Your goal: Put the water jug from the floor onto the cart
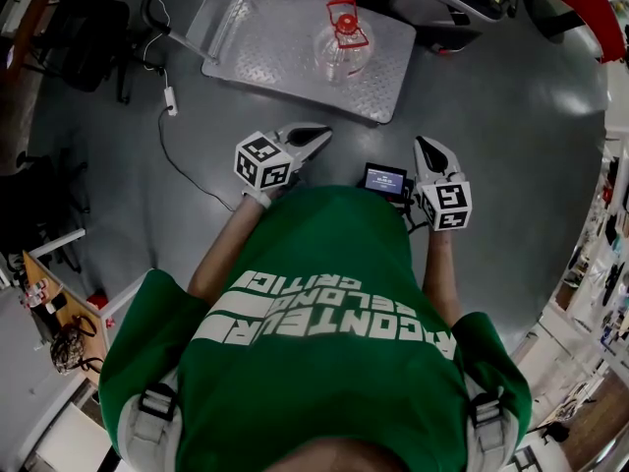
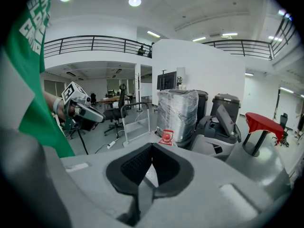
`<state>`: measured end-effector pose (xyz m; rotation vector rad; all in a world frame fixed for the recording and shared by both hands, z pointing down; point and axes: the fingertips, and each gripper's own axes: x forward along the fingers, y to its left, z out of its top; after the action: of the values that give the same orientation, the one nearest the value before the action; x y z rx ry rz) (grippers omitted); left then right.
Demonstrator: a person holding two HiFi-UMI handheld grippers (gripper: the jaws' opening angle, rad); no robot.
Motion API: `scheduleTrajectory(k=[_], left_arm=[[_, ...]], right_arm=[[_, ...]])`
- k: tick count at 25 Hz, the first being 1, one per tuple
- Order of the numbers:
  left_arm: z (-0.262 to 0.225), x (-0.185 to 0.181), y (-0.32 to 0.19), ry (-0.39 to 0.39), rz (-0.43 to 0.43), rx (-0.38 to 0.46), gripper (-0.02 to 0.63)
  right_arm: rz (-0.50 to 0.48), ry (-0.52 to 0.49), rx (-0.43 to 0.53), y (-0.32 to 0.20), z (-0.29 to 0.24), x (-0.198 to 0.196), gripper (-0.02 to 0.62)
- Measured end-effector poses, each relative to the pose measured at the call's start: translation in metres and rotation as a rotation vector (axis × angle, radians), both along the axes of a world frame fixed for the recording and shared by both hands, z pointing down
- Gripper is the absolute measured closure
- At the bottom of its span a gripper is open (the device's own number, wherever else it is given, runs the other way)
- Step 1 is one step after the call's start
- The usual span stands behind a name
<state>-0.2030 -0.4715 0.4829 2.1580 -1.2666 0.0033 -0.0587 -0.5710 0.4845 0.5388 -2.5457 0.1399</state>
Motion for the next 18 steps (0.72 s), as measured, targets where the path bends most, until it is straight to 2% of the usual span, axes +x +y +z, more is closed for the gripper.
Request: scheduleTrajectory(k=[18], left_arm=[[0.0038,-0.0048,-0.0037,0.002,-0.016,-0.008,0.591]], right_arm=[[-0.026,0.013,-0.022,-0.0009,0.0068,-0.0068,0.601]])
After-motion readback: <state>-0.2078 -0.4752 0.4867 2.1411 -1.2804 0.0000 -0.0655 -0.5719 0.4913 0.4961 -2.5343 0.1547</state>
